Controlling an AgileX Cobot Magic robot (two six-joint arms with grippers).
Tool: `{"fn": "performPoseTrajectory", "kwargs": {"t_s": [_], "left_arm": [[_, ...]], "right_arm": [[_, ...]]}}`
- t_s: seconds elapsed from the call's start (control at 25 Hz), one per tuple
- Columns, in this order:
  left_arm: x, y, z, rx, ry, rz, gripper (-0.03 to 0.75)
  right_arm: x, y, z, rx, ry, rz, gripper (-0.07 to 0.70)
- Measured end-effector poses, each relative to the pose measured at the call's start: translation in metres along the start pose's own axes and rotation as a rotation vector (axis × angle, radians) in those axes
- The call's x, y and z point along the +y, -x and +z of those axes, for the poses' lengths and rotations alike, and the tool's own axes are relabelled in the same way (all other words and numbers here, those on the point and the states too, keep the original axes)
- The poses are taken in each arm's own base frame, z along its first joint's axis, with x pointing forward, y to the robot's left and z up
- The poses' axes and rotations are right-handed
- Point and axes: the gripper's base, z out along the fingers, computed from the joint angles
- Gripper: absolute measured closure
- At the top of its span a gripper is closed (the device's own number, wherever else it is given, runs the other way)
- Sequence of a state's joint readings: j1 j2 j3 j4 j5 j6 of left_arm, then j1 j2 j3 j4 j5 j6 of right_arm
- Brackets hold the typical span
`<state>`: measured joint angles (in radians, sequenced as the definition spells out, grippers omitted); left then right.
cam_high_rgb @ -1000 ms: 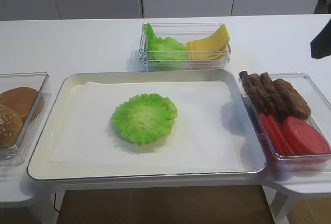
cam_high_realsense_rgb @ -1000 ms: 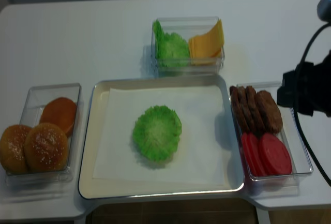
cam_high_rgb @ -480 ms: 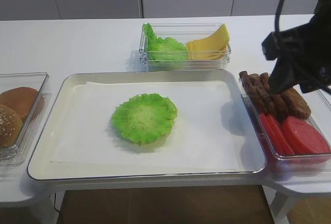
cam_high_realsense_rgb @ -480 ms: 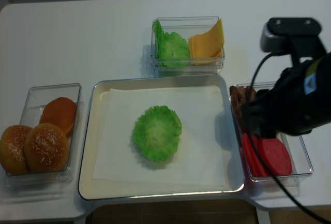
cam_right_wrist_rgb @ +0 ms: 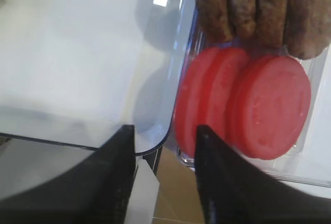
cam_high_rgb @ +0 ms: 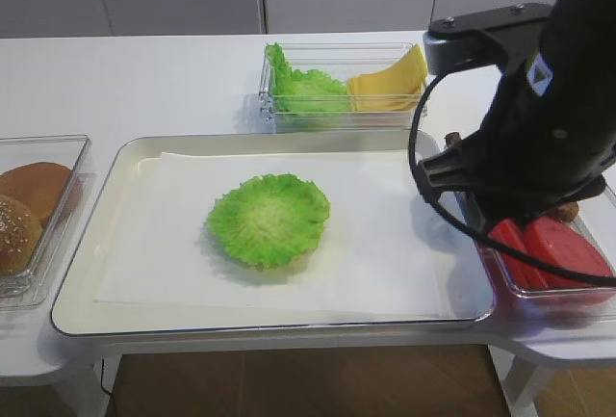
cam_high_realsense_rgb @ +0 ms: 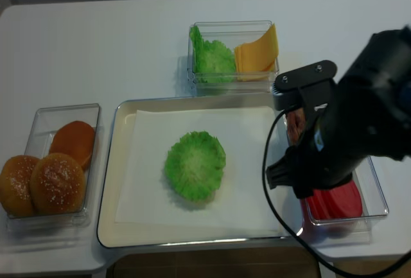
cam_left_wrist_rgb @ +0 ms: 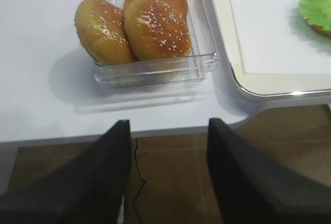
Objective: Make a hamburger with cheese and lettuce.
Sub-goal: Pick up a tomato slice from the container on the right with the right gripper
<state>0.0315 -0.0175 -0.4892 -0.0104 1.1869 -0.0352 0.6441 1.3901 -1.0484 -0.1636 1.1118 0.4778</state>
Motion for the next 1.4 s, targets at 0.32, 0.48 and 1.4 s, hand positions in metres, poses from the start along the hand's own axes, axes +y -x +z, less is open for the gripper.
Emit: {"fn": "performPoseTrajectory", "kwargs": {"t_s": [0.32, 0.48, 1.4], "left_arm": [[0.0, 0.0, 0.0, 0.0, 0.0, 0.0, 0.358], [0.0, 0.0, 0.0, 0.0, 0.0, 0.0, 0.358], [0.0, 0.0, 0.0, 0.0, 0.0, 0.0, 0.358]], "right_arm": [[0.005, 0.007, 0.02, 0.028, -0.098, -0.043, 0.342], [0.005, 0.009, 0.025, 0.032, -0.121, -0.052, 0.365], [0.006, 0.017, 0.036, 0.014, -0.159, -0.09, 0.392]]}}
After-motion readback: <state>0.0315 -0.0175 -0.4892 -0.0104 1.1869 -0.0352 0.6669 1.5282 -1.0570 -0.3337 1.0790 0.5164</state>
